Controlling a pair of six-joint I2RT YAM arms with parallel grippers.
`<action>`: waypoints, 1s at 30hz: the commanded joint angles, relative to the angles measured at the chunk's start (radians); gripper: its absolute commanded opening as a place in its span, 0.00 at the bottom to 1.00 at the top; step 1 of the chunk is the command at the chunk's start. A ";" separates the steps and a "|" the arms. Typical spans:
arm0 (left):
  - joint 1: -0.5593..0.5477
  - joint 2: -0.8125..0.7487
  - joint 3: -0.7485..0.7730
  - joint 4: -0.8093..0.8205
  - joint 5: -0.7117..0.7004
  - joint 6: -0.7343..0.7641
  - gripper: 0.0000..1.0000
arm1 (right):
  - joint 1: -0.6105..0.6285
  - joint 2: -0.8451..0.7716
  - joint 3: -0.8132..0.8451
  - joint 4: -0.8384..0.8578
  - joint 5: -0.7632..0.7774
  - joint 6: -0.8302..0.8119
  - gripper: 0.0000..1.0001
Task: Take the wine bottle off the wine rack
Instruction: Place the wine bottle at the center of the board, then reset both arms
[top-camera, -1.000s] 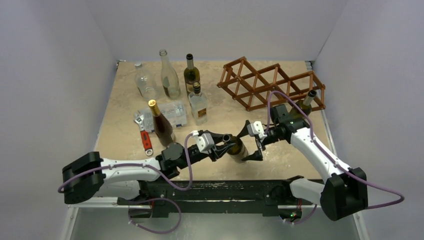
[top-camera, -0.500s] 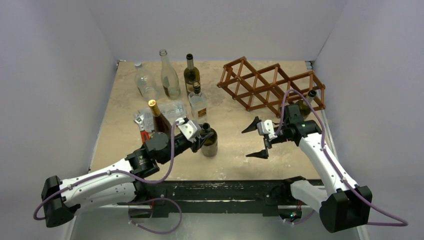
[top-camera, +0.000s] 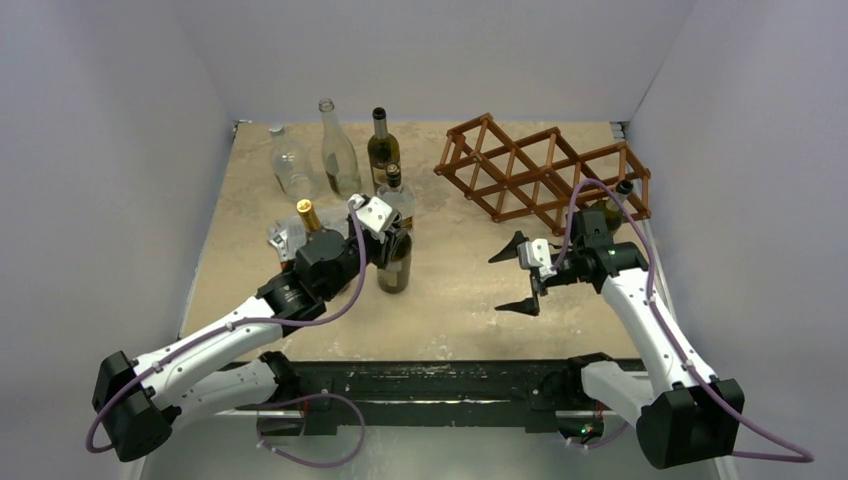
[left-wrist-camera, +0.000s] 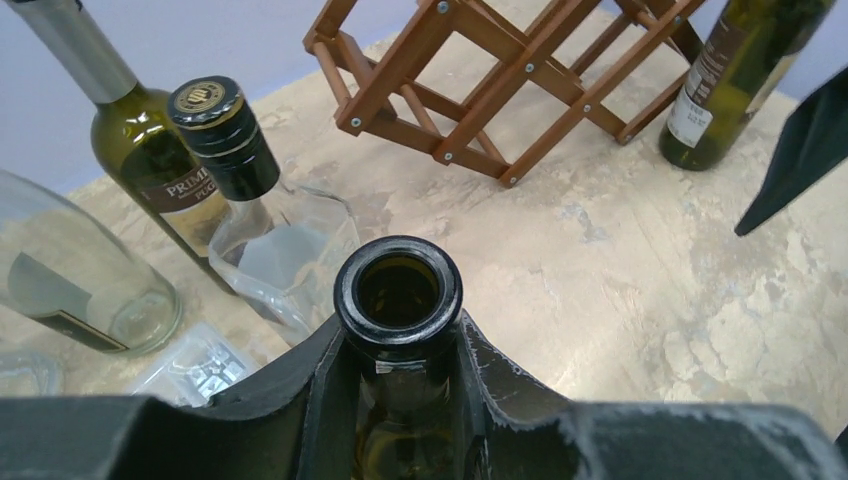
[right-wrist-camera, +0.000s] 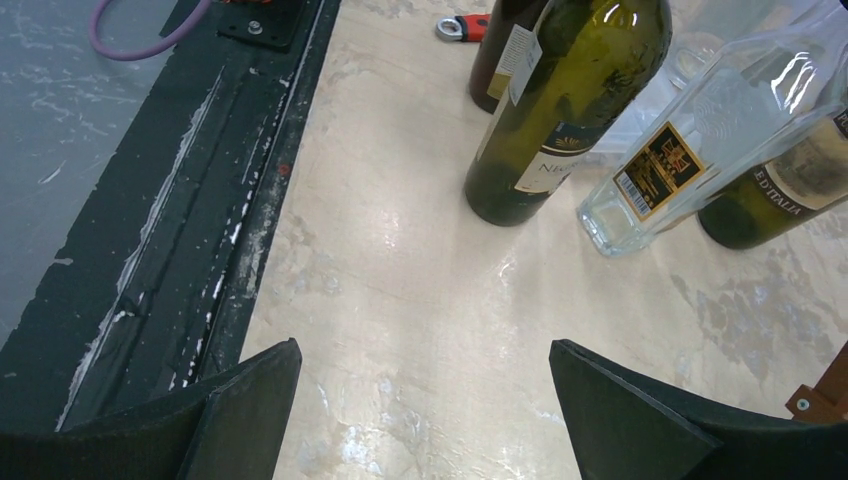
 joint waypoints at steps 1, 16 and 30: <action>0.034 0.004 0.086 0.117 -0.030 -0.067 0.12 | -0.010 -0.020 0.019 0.006 0.003 -0.003 0.99; 0.035 -0.131 0.392 -0.427 0.064 -0.183 1.00 | -0.028 -0.112 0.166 0.073 0.150 0.334 0.99; 0.153 -0.119 0.912 -0.997 0.046 -0.101 1.00 | -0.059 -0.095 0.678 0.241 0.789 1.089 0.99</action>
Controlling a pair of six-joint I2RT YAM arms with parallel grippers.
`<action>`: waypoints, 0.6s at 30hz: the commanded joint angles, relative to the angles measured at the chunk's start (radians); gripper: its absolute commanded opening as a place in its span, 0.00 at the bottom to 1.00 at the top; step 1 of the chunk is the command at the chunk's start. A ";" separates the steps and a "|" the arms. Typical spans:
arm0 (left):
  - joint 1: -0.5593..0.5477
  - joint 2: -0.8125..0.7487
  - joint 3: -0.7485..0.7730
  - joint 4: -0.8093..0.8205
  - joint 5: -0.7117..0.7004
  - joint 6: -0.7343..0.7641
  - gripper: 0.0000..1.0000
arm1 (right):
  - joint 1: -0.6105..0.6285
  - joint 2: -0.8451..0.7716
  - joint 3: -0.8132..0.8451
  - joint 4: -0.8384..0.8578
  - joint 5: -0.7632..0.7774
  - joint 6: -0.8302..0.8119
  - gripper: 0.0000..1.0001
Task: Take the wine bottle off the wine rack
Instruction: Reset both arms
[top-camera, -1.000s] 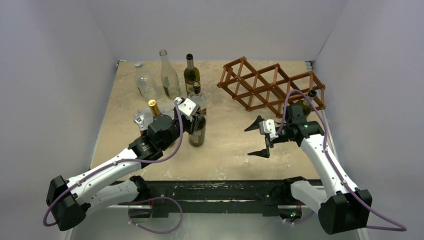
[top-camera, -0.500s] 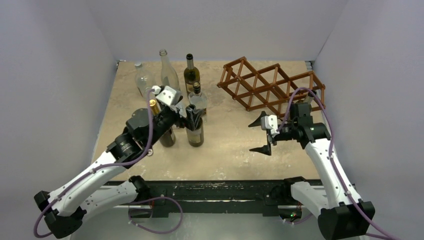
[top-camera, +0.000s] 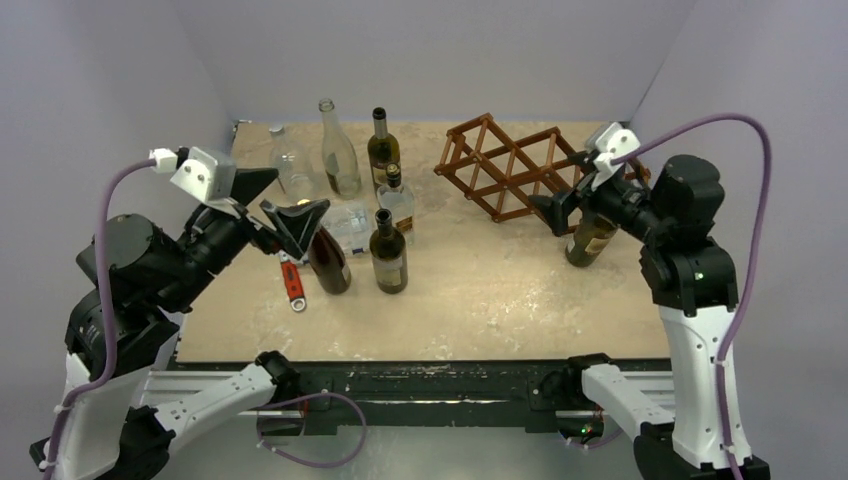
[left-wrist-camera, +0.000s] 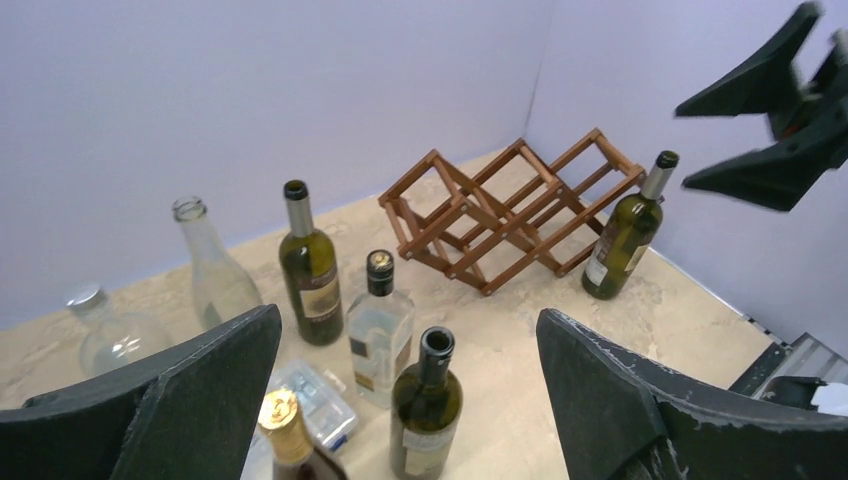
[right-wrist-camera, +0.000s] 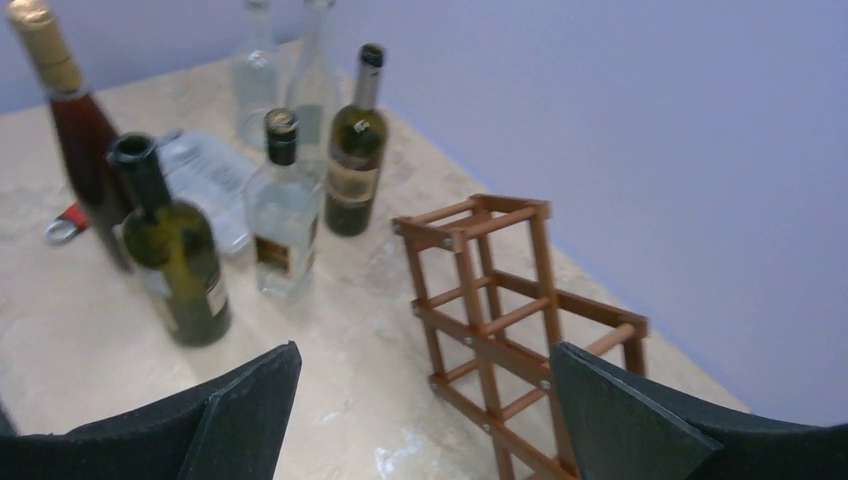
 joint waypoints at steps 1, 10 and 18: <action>0.052 0.004 0.035 -0.182 -0.028 0.016 1.00 | -0.028 0.017 0.119 0.010 0.213 0.139 0.99; 0.120 -0.021 0.010 -0.180 -0.084 -0.009 1.00 | -0.073 0.038 0.248 0.020 0.285 0.254 0.99; 0.120 -0.069 0.041 -0.228 -0.085 -0.043 1.00 | -0.085 0.017 0.258 0.035 0.358 0.331 0.99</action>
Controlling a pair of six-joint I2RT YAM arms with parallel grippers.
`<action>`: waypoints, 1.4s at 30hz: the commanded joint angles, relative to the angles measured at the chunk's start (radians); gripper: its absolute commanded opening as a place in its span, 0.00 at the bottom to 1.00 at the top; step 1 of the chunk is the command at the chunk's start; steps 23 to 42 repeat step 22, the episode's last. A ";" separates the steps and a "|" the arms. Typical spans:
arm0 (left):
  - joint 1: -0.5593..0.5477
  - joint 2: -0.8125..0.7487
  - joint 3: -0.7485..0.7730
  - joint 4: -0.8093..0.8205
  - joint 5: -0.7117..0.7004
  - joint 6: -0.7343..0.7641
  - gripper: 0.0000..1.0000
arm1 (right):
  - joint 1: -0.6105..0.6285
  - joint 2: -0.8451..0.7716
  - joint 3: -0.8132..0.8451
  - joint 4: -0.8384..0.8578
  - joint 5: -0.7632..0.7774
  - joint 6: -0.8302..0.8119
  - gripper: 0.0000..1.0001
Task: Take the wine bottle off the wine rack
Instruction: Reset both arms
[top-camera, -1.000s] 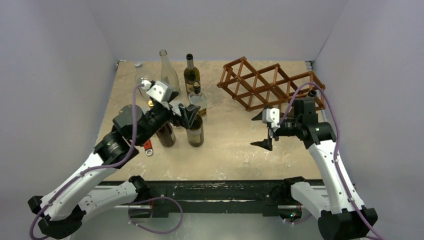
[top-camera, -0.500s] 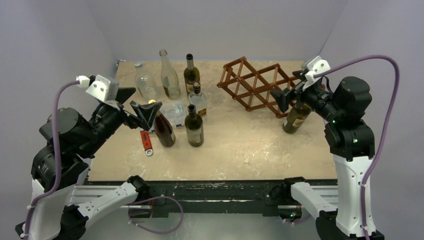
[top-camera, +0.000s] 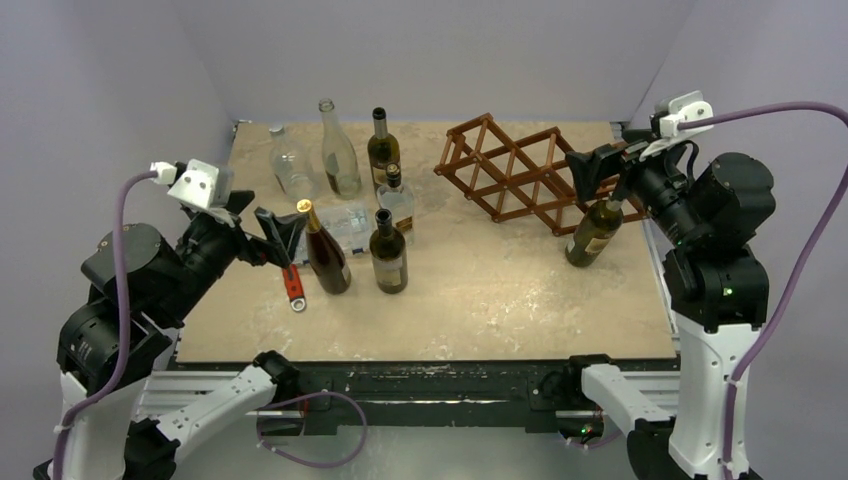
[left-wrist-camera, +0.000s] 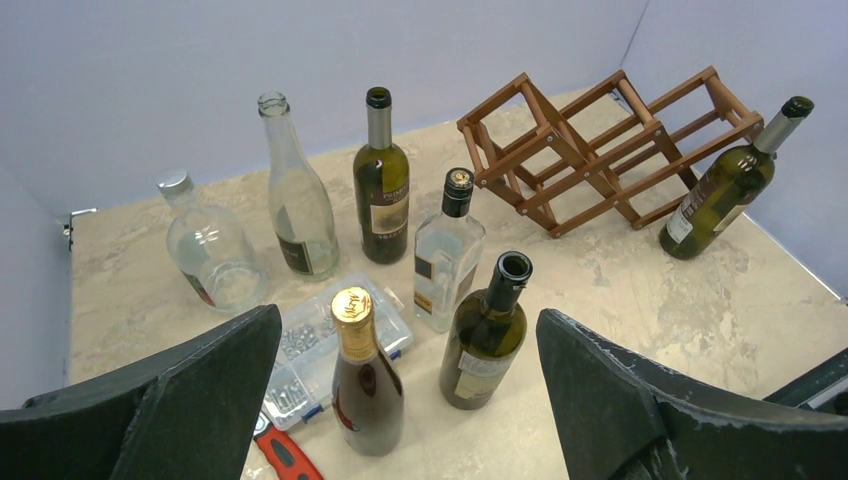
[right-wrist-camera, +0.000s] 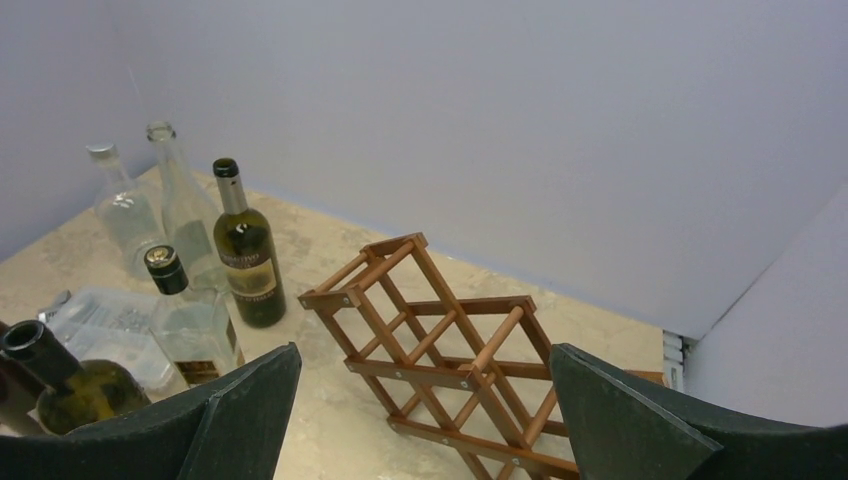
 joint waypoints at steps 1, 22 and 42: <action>0.006 -0.037 0.038 -0.028 -0.018 -0.035 1.00 | -0.011 -0.008 0.049 0.018 0.050 0.059 0.99; 0.006 -0.070 0.066 -0.077 -0.070 -0.059 1.00 | -0.166 0.005 0.128 -0.061 -0.113 0.002 0.99; 0.006 -0.070 0.066 -0.077 -0.070 -0.059 1.00 | -0.166 0.005 0.128 -0.061 -0.113 0.002 0.99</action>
